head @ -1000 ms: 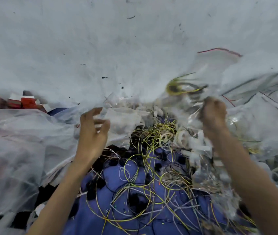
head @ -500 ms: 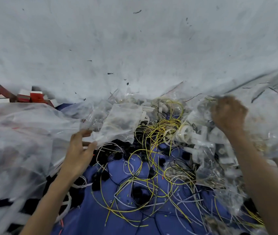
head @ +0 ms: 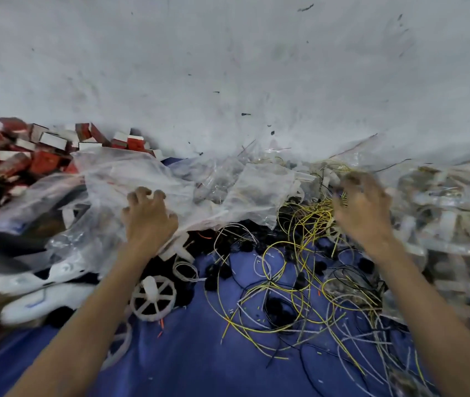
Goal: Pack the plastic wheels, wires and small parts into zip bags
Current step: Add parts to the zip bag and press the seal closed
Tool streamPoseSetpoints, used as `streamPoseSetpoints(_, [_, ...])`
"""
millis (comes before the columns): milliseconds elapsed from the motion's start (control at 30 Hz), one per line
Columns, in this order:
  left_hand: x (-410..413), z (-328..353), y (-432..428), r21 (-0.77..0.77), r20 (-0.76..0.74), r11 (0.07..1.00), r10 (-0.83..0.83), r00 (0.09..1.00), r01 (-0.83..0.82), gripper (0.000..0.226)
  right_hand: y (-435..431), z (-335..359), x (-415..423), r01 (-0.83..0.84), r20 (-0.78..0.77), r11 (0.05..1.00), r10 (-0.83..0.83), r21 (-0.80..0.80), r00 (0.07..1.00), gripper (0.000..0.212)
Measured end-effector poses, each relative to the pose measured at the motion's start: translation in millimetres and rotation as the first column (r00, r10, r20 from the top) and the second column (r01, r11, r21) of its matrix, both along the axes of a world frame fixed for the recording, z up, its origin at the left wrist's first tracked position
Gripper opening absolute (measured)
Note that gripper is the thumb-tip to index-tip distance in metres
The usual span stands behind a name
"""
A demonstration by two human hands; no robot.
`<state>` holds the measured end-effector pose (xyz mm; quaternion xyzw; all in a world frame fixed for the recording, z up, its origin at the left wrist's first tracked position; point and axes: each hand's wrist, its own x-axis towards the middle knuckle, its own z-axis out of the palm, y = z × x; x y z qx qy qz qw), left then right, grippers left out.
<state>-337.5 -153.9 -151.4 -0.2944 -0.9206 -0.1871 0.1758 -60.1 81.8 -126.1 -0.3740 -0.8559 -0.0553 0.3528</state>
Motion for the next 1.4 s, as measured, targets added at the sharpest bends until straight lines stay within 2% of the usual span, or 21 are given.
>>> streamPoseSetpoints(100, [-24,-6,-10,-0.379,0.076,0.913,0.195,0.978,-0.152,0.054,-37,-24,-26,-0.262,0.029,0.945,0.273,-0.194,0.962,0.022])
streamPoseSetpoints(200, [-36,-19,-23,-0.553,0.025,0.809,0.257,0.966,-0.201,0.043,-64,-42,-36,-0.476,-0.011,0.809,0.504,-0.345,0.864,0.016])
streamPoseSetpoints(267, [-42,-18,-27,-0.532,-0.066,0.814,0.234,0.970,-0.233,0.030,-77,-47,-37,-0.550,-0.053,0.727,0.583,-0.412,0.811,0.014])
streamPoseSetpoints(333, [-41,-9,-29,-0.463,-0.125,0.850,0.220,0.968,-0.253,0.020,-88,-47,-36,-0.592,-0.174,0.650,0.591,-0.477,0.788,0.014])
streamPoseSetpoints(433, [-25,11,-28,-0.129,-0.114,0.965,0.213,0.970,-0.227,0.022,-100,-40,-34,-0.679,-0.483,0.428,0.484,-0.597,0.730,0.020])
streamPoseSetpoints(500, [3,30,-24,0.208,-0.148,0.975,0.109,0.983,-0.077,0.025,-107,-35,-33,-0.724,-0.628,0.265,0.366,-0.637,0.687,0.032])
streamPoseSetpoints(567, [39,48,-19,0.401,-0.318,0.879,-0.131,0.939,0.259,0.021,-110,-32,-33,-0.762,-0.732,0.085,0.228,-0.642,0.642,0.049])
streamPoseSetpoints(633, [78,54,-17,0.350,-0.407,0.741,-0.431,0.806,0.573,0.017,-105,-32,-28,-0.816,-0.829,-0.153,0.049,-0.558,0.557,0.067])
streamPoseSetpoints(700, [110,42,-19,0.130,-0.351,0.646,-0.680,0.644,0.753,0.019,-94,-30,-16,-0.840,-0.875,-0.372,-0.123,-0.396,0.468,0.080])
streamPoseSetpoints(733, [122,31,-21,-0.003,-0.313,0.606,-0.756,0.575,0.795,0.021,-88,-31,-7,-0.830,-0.871,-0.417,-0.156,-0.370,0.466,0.080])
streamPoseSetpoints(767, [131,18,-22,-0.128,-0.287,0.567,-0.807,0.516,0.814,0.025,-83,-32,0,-0.800,-0.844,-0.414,-0.120,-0.435,0.522,0.071])
streamPoseSetpoints(800, [136,4,-23,-0.223,-0.257,0.522,-0.846,0.467,0.823,0.028,-79,-35,7,-0.743,-0.787,-0.345,-0.024,-0.573,0.617,0.052])
streamPoseSetpoints(867, [139,-18,-24,-0.290,-0.099,0.453,-0.890,0.444,0.843,0.026,-78,-45,16,-0.583,-0.592,-0.107,0.119,-0.806,0.797,0.019])
streamPoseSetpoints(900, [139,-27,-23,-0.287,-0.007,0.443,-0.887,0.461,0.849,0.026,-78,-52,19,-0.532,-0.532,-0.040,0.133,-0.846,0.836,0.013])
streamPoseSetpoints(967, [136,-40,-24,-0.297,0.153,0.436,-0.856,0.494,0.849,0.029,-83,-65,21,-0.488,-0.488,-0.037,0.142,-0.872,0.862,0.008])
streamPoseSetpoints(1033, [138,-45,-24,-0.296,0.206,0.464,-0.822,0.530,0.835,0.027,-91,-71,22,-0.444,-0.442,-0.030,0.172,-0.896,0.881,0.006])
streamPoseSetpoints(1100, [143,-47,-19,-0.236,0.212,0.557,-0.770,0.602,0.796,0.031,-98,-73,19,-0.438,-0.435,-0.035,0.201,-0.899,0.878,0.007])
streamPoseSetpoints(1200, [155,-51,1,-0.166,0.293,0.705,-0.632,0.717,0.689,0.063,-108,-77,13,-0.460,-0.466,-0.078,0.208,-0.884,0.860,0.013])
streamPoseSetpoints(1267, [164,-56,15,-0.147,0.259,0.746,-0.605,0.753,0.650,0.061,-112,-81,12,-0.446,-0.447,-0.053,0.194,-0.894,0.873,0.021])
streamPoseSetpoints(1300, [169,-59,20,-0.088,0.281,0.731,-0.634,0.721,0.677,0.054,-112,-84,12,-0.442,-0.442,-0.042,0.177,-0.896,0.879,0.022])
streamPoseSetpoints(1400, [174,-65,25,0.229,0.407,0.628,-0.756,0.512,0.744,0.035,-111,-88,18,-0.442,-0.442,-0.033,0.102,-0.897,0.891,0.008])
